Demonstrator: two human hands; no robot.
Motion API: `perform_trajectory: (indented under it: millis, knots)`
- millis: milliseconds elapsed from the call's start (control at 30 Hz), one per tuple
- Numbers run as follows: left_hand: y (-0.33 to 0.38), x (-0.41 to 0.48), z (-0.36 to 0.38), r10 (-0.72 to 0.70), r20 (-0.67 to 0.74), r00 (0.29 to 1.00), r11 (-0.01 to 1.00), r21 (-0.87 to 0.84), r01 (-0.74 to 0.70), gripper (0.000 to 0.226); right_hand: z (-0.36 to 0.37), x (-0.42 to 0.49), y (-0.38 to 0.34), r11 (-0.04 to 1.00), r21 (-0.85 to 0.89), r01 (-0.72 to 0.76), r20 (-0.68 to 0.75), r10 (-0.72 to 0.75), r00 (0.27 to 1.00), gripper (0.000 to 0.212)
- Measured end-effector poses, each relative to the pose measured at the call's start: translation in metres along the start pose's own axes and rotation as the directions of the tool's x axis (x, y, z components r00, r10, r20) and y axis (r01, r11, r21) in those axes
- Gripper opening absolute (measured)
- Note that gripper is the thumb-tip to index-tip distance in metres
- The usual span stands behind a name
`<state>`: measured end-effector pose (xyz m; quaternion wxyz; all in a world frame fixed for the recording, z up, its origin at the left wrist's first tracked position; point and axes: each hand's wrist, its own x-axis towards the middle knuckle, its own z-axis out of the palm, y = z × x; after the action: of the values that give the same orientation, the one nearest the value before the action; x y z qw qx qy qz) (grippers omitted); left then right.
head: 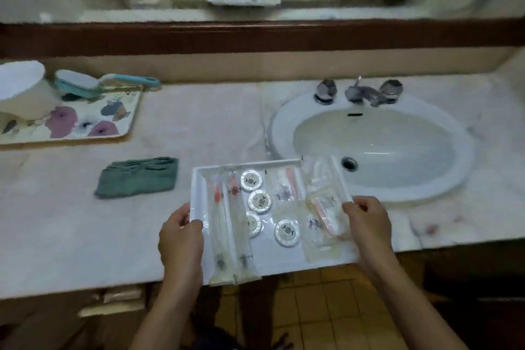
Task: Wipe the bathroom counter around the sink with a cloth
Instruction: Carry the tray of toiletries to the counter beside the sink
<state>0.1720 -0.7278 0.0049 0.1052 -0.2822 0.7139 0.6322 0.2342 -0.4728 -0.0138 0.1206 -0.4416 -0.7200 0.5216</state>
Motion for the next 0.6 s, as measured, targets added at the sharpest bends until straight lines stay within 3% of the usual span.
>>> perform_trajectory:
  millis: [300, 433, 600]
  knots:
    - [-0.007, -0.083, 0.195, -0.017, 0.329, 0.944, 0.974, 0.220, -0.060, 0.061, -0.191, 0.071, 0.057, 0.974, 0.141, -0.175, -0.262, 0.207, 0.943, 0.010]
    - [0.000, -0.097, 0.270, 0.044, 0.407, 0.913, 0.952, 0.258, -0.162, 0.056, -0.238, 0.123, 0.065, 0.967, 0.171, -0.191, -0.328, 0.239, 0.914, 0.017]
    - [0.003, -0.095, 0.363, 0.060, 0.441, 0.895, 0.957, 0.230, -0.177, 0.046, -0.281, 0.203, 0.057, 0.967, 0.153, -0.203, -0.363, 0.246, 0.899, 0.021]
